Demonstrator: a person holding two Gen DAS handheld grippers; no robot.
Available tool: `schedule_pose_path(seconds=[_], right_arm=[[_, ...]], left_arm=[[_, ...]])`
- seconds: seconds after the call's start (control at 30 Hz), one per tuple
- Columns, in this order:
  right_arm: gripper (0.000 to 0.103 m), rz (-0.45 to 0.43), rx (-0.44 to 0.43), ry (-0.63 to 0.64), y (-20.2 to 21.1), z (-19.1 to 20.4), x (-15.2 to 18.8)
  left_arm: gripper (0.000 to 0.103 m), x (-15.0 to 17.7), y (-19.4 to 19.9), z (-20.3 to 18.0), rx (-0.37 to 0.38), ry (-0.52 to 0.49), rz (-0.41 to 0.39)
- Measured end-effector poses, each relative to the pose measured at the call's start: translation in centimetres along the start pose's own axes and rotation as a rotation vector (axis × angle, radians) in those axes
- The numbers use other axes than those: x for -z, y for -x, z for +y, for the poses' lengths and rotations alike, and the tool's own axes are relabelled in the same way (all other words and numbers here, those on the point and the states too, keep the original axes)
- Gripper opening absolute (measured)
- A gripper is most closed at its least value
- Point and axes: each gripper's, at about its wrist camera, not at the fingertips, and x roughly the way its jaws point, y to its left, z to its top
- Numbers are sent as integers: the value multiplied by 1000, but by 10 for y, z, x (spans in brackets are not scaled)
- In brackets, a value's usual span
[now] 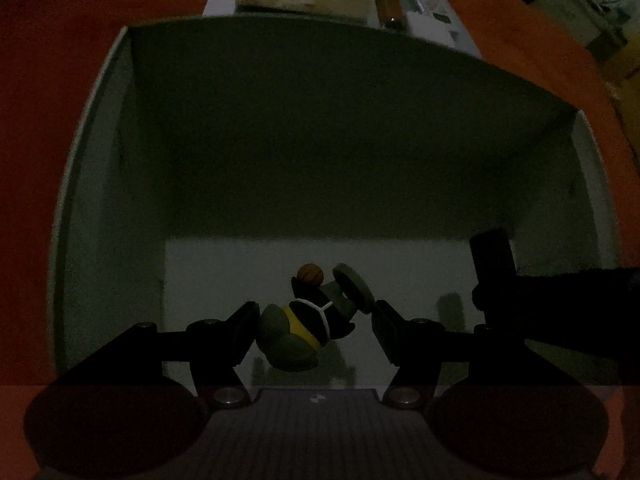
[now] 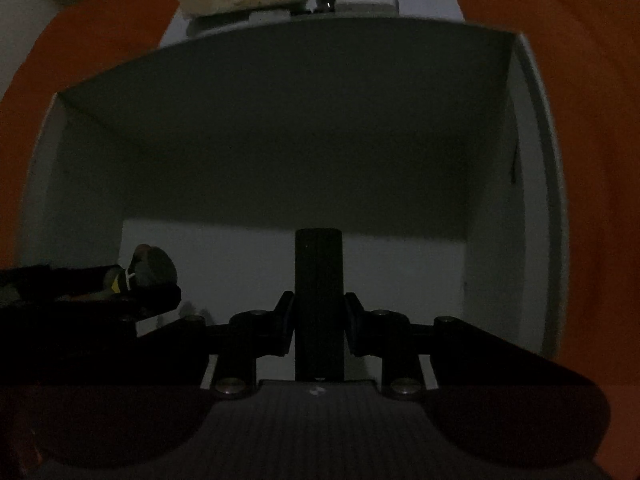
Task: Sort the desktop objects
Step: 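Carry the figurine and black stick into the white box with both tools, then open both tools to drop the figurine and black stick in the box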
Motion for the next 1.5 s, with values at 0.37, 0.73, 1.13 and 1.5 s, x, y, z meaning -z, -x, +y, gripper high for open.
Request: schedule_pose_path(seconds=[0.37, 0.73, 1.13, 1.5], right_arm=[[28, 33, 42, 3, -23, 5, 8], [28, 69, 72, 5, -36, 4, 12], [28, 143, 95, 14, -46, 6, 5], [28, 184, 119, -13, -60, 3, 1]], left_arm=[[57, 15, -18, -9, -22, -28, 41], [57, 15, -21, -13, -34, -28, 60], [57, 13, -35, -16, -104, -23, 172], [58, 12, -49, -12, -114, 5, 276]])
